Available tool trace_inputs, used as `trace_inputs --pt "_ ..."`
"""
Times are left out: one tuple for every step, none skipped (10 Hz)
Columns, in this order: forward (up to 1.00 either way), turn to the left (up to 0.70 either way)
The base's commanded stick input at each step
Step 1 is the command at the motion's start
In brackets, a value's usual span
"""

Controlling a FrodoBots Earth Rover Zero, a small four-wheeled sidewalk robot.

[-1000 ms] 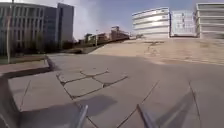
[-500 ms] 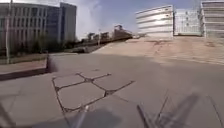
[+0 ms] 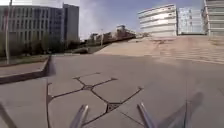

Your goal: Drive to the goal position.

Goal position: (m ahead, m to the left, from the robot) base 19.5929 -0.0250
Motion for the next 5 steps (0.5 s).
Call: trace_inputs --pt "0.7 0.0" --pt "0.7 0.0" --pt "0.7 0.0" --pt "0.7 0.0" --pt "0.7 0.0"
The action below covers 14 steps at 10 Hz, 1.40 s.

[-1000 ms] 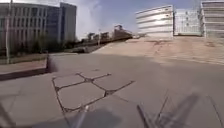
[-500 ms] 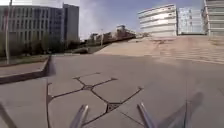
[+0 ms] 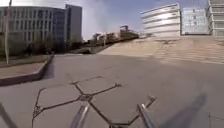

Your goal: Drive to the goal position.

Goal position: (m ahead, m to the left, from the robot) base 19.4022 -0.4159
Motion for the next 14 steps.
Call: trace_inputs --pt "0.7 0.0" --pt "0.7 0.0" --pt "0.7 0.0" --pt "0.7 0.0" --pt "0.7 0.0" --pt "0.7 0.07" --pt "0.7 0.14" --pt "0.7 0.14" --pt "0.7 0.14" --pt "0.7 0.14" --pt "0.7 0.14" --pt "0.7 0.14" --pt "0.7 0.14" --pt "0.7 0.14"
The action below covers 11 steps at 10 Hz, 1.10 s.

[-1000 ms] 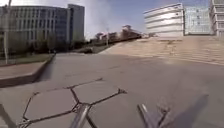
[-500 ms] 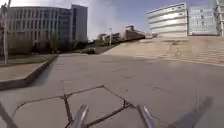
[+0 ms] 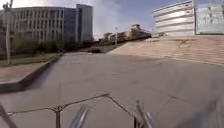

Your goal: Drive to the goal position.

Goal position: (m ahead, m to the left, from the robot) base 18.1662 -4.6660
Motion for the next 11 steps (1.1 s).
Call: trace_inputs --pt "0.7 0.06" --pt "0.7 0.0" --pt "0.7 0.0" --pt "0.7 0.0" --pt "0.7 0.0" --pt "0.7 0.07" --pt "0.7 0.14" --pt "0.7 0.14" --pt "0.7 0.14" --pt "0.7 0.14" --pt "0.7 0.14"
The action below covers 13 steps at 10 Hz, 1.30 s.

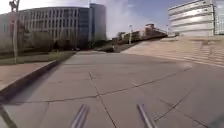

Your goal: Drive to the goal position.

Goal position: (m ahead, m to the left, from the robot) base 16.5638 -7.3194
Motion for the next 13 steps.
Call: trace_inputs --pt "0.7 0.14" --pt "0.7 0.09" --pt "0.7 0.03" --pt "0.7 0.0" --pt "0.7 0.0" --pt "0.7 0.0" --pt "0.7 0.0" --pt "0.7 0.0" --pt "0.7 0.0" --pt "0.7 0.0" --pt "0.7 0.0" --pt "0.7 0.0" --pt "0.7 0.0"
